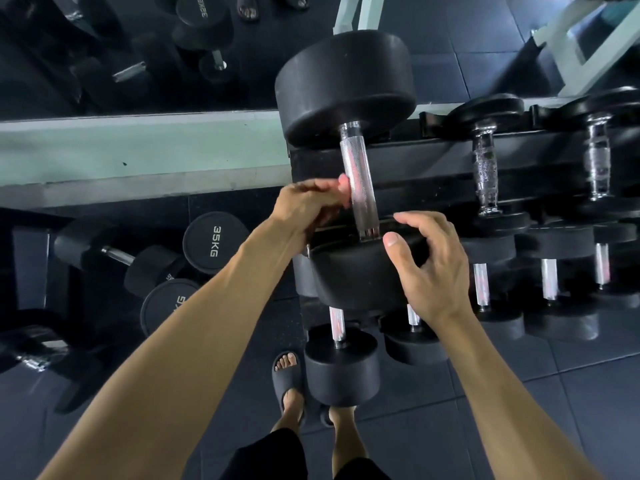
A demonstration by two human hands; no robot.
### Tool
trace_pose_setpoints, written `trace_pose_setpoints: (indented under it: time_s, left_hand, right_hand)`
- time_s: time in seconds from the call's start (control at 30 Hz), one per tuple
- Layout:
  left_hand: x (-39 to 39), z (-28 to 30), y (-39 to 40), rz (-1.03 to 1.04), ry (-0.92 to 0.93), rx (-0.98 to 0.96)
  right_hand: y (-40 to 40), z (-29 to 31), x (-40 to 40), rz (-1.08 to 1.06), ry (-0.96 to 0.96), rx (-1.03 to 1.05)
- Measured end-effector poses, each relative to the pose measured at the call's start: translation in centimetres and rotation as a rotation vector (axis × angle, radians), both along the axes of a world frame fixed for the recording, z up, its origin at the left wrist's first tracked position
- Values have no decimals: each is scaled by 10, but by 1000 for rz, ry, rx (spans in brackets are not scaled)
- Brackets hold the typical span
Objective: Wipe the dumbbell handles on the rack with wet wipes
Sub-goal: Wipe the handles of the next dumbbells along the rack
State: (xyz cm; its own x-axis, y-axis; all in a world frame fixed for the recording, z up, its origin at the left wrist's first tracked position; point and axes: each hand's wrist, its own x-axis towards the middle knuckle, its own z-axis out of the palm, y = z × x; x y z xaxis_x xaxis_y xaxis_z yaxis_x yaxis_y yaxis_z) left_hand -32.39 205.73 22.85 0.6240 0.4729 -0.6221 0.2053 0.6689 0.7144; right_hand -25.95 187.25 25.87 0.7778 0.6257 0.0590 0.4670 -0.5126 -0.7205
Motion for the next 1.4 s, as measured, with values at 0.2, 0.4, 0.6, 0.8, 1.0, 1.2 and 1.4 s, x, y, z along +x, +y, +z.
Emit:
trace_pose_setpoints:
  time_s: [0.2,0.4,0.6,0.8,1.0,1.2,1.4]
  left_hand:
    - [-3,3,-5,6,80,134]
    - [-10,-1,-14,-133,113,193]
    - [-7,7,-9,-10,45,136]
    - [-7,4,-7,-73,52,63]
    - [-9,14,-17,-83,112,309]
    - [-12,17,-26,-193,197,391]
    - [7,31,-16,65,150,402]
  right_hand:
    - [0,0,-1,-6,8,21]
    - [1,0,-2,-23,21,4]
    - [0,0,0,-18,16,3]
    - [0,-2,1,-16,11,17]
    - [0,-3,3,-18,15,24]
    - [0,-3,3,-19,7,24]
    - [0,-3,2,-12,1,18]
